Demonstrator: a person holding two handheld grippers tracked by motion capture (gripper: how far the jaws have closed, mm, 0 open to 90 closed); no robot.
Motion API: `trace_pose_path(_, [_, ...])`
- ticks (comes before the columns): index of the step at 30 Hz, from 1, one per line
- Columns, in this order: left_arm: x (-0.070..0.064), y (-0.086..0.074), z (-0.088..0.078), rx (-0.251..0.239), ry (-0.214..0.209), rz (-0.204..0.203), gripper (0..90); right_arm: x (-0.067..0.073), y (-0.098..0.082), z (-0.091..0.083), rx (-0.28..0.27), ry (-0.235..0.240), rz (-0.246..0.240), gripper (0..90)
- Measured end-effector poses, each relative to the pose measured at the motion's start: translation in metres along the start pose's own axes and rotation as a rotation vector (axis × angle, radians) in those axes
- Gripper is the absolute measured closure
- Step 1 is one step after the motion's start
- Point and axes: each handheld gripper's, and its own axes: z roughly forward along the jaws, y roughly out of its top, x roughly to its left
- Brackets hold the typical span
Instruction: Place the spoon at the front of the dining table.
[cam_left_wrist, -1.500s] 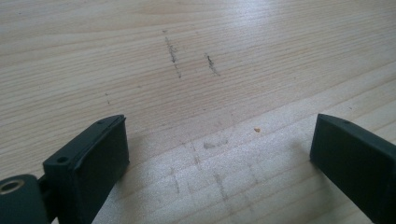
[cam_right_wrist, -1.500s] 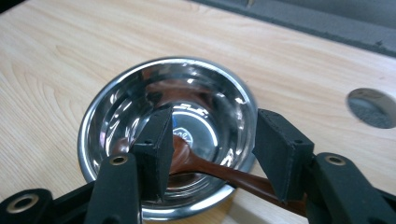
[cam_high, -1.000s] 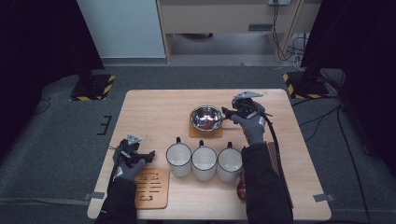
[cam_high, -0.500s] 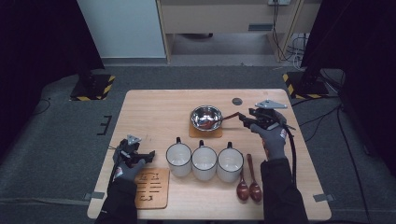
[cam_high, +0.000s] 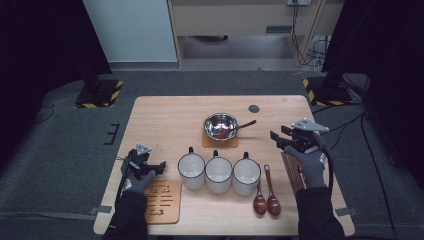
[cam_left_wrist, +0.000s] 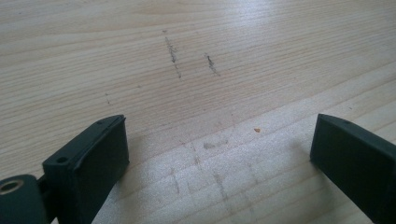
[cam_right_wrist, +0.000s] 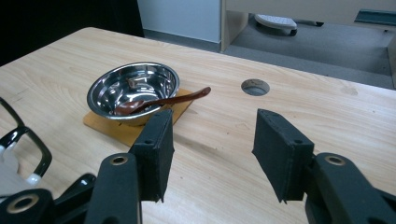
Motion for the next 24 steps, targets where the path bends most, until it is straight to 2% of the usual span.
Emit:
trace_pose_path(12, [0.000,0.000,0.000,0.000,0.000,0.000,3.2,-0.006,-0.028,-0.020,-0.020,0.011,0.012,48.8])
trace_pose_path(21, [0.000,0.000,0.000,0.000,0.000,0.000,3.2,-0.009,-0.049,-0.030,-0.005,-0.008,0.001,50.5])
trace_pose_path(24, [0.000,0.000,0.000,0.000,0.000,0.000,3.2,-0.009,-0.055,-0.033,0.015,-0.010,0.004,51.3])
